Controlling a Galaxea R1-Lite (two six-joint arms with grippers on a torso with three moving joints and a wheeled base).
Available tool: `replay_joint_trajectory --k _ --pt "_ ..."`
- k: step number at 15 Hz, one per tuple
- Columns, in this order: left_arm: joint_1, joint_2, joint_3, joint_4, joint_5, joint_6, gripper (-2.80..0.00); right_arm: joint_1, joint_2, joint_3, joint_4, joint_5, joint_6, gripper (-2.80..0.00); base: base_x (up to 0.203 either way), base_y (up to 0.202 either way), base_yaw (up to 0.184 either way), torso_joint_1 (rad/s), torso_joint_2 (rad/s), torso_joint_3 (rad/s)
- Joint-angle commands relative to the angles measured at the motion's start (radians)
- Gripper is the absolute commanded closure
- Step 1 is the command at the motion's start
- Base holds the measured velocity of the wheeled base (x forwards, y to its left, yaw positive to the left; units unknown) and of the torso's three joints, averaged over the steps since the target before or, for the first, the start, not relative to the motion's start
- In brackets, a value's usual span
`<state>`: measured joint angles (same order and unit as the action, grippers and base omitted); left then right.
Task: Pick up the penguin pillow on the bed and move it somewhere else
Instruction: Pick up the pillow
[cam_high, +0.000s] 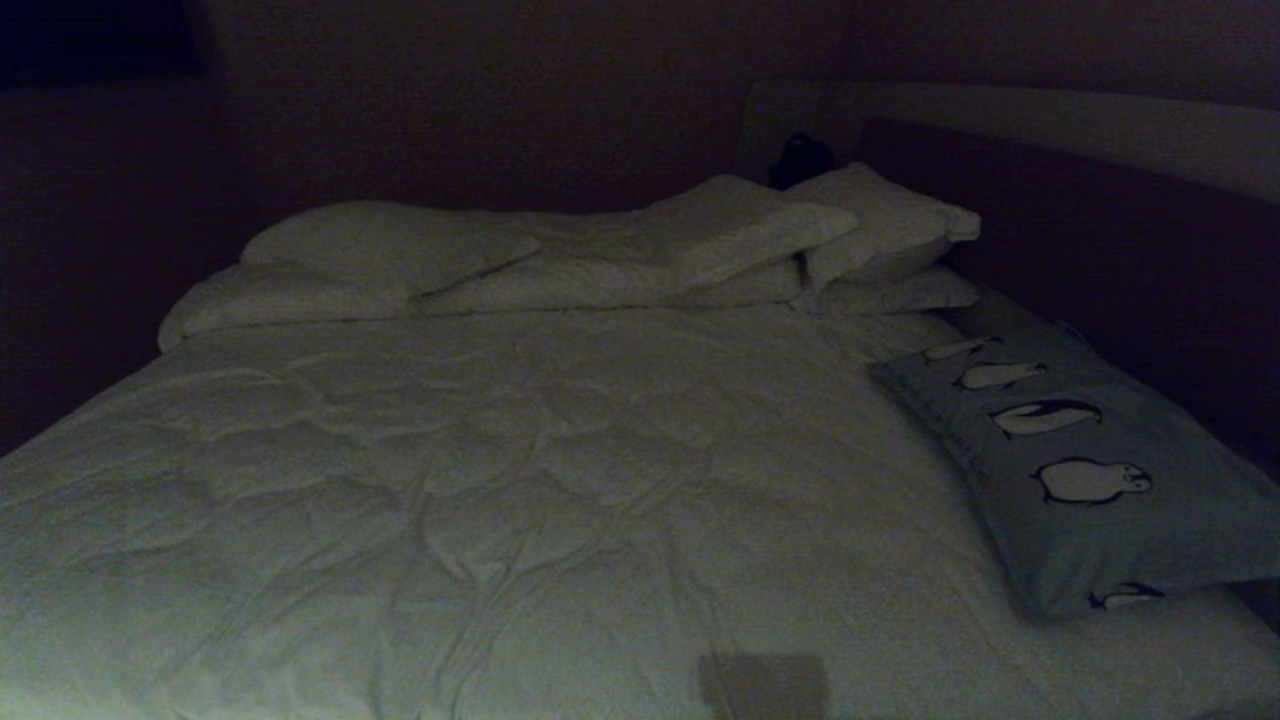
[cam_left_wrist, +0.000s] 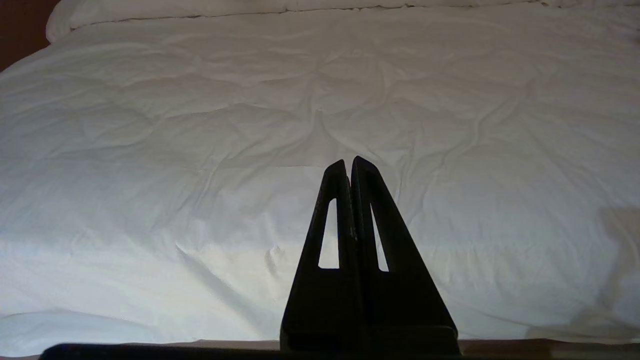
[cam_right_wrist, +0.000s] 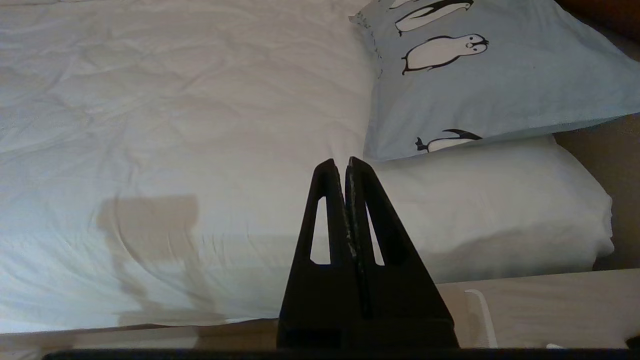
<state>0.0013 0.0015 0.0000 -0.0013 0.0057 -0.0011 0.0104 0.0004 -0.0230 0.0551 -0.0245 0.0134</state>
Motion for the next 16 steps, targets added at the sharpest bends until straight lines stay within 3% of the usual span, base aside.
replay_joint_trajectory --k 1,12,16 --pt "0.0 0.0 0.0 0.0 0.0 0.0 0.0 0.0 0.0 0.0 0.0 0.0 0.0 0.0 0.0 0.0 0.0 0.0 0.0 0.0" --pt "0.0 0.0 0.0 0.0 0.0 0.0 0.0 0.0 0.0 -0.011 0.012 -0.005 -0.01 0.0 0.0 0.0 0.0 0.0 0.0 0.0" --pt "0.0 0.0 0.0 0.0 0.0 0.0 0.0 0.0 0.004 -0.113 0.079 -0.001 -0.01 0.0 0.0 0.0 0.0 0.0 0.0 0.0"
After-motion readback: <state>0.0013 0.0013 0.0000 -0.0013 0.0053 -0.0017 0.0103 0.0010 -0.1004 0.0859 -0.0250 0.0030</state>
